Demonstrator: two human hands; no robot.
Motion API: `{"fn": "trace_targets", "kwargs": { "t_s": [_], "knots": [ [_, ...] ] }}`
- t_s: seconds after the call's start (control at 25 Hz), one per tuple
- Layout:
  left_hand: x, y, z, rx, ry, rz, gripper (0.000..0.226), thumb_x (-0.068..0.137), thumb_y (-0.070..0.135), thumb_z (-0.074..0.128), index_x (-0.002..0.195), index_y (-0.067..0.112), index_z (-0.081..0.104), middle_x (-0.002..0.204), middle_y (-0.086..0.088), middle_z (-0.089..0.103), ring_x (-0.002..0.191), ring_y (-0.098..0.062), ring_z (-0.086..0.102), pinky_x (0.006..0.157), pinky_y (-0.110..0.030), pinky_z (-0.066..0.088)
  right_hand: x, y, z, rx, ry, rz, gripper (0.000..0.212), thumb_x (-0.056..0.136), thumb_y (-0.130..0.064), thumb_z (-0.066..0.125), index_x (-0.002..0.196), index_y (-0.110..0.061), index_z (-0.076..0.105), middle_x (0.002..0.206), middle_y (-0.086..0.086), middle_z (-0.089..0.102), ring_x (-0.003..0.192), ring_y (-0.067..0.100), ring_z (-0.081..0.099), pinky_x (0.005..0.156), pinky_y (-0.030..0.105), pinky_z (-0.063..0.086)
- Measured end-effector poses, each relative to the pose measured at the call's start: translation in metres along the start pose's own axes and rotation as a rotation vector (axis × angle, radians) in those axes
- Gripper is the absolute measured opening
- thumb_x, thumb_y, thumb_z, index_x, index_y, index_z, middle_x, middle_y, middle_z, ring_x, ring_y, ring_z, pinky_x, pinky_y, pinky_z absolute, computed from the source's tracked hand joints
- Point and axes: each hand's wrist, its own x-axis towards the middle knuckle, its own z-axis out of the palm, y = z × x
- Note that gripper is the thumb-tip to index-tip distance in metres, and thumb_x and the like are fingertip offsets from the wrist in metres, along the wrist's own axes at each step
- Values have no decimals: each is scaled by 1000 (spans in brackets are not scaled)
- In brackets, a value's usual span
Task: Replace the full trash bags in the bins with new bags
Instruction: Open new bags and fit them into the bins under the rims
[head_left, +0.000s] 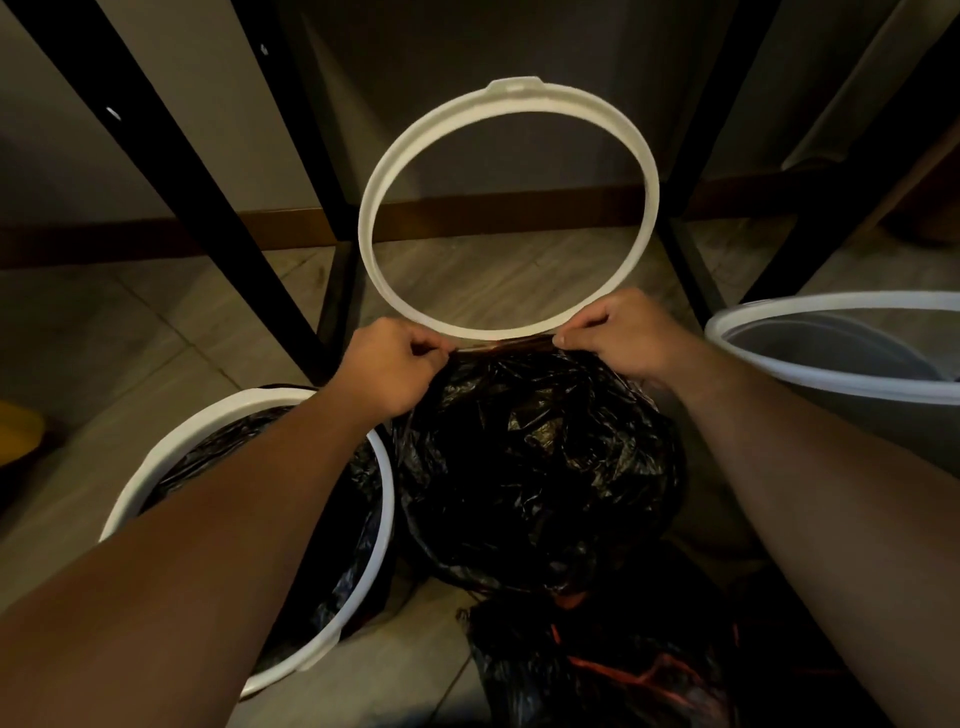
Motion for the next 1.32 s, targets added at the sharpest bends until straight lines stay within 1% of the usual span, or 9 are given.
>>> {"fn": "trace_targets", "kwargs": {
  "t_s": [0.12, 0.24, 0.36, 0.52, 0.72, 0.84, 0.92, 1.12, 1.32],
  "knots": [
    [7, -6, 4, 82, -72, -38, 19, 103, 28, 65, 101, 31, 83, 87, 29, 67, 81, 5, 63, 65, -9, 42, 6, -3, 2, -25, -13, 40, 16, 85, -21, 87, 73, -31, 84, 79, -17, 79, 79, -7, 70, 72, 17, 51],
    [15, -10, 6, 17, -67, -122, 23, 100, 29, 68, 82, 34, 80, 87, 25, 71, 83, 4, 64, 66, -11, 44, 11, 0, 5, 44, 16, 101, 7, 83, -17, 88, 79, -22, 85, 82, -10, 81, 83, 4, 75, 83, 25, 57],
    [24, -9, 12, -62, -44, -205, 25, 98, 32, 71, 75, 25, 78, 83, 9, 76, 81, -8, 68, 63, -21, 47, 14, 7, 8, 211, 10, 207, 10, 85, -12, 85, 89, -20, 83, 92, -6, 82, 94, 15, 78, 84, 31, 60],
    [29, -6, 26, 20, 20, -237, 21, 95, 39, 72, 80, 25, 74, 90, 3, 74, 88, -17, 69, 77, -29, 55, 18, 14, 16, 324, 10, 292, 17, 85, -21, 86, 97, -30, 78, 104, -4, 81, 97, 19, 75, 78, 30, 61],
    [6, 3, 14, 50, 8, -222, 4, 96, 30, 72, 95, 27, 72, 104, 2, 74, 103, -19, 69, 85, -26, 50, 6, 16, 12, 214, 40, 374, 25, 85, -36, 87, 102, -20, 80, 101, 2, 80, 92, 19, 74, 83, 33, 62],
    [-36, 15, 0, 75, 157, -155, 17, 92, 17, 72, 107, 26, 75, 108, 1, 72, 101, -17, 69, 87, -24, 49, -26, 16, 5, 56, 137, 279, 13, 97, -29, 72, 105, -21, 79, 102, -3, 77, 88, 6, 67, 69, 22, 53],
    [-72, 27, 1, 88, 261, -99, 24, 92, 12, 69, 108, 26, 79, 100, 2, 73, 92, -15, 69, 80, -22, 48, -56, 16, 3, -57, 198, 200, 15, 99, -23, 67, 109, -29, 77, 104, -12, 73, 92, 0, 63, 70, 17, 44],
    [-112, 53, 19, 194, 112, -121, 17, 100, 16, 54, 108, 11, 68, 97, -12, 71, 85, -30, 67, 71, -34, 50, -115, 21, 13, -136, 302, 194, 30, 100, -24, 64, 129, -23, 73, 122, -4, 74, 114, 15, 66, 97, 25, 44],
    [-109, 63, 24, 177, -11, -189, 27, 97, 10, 53, 124, 7, 52, 121, -23, 59, 108, -41, 60, 85, -44, 51, -148, 44, 24, 137, 397, 314, 19, 99, -30, 59, 104, -30, 78, 101, -8, 76, 98, 13, 70, 84, 31, 51]
  ]
}}
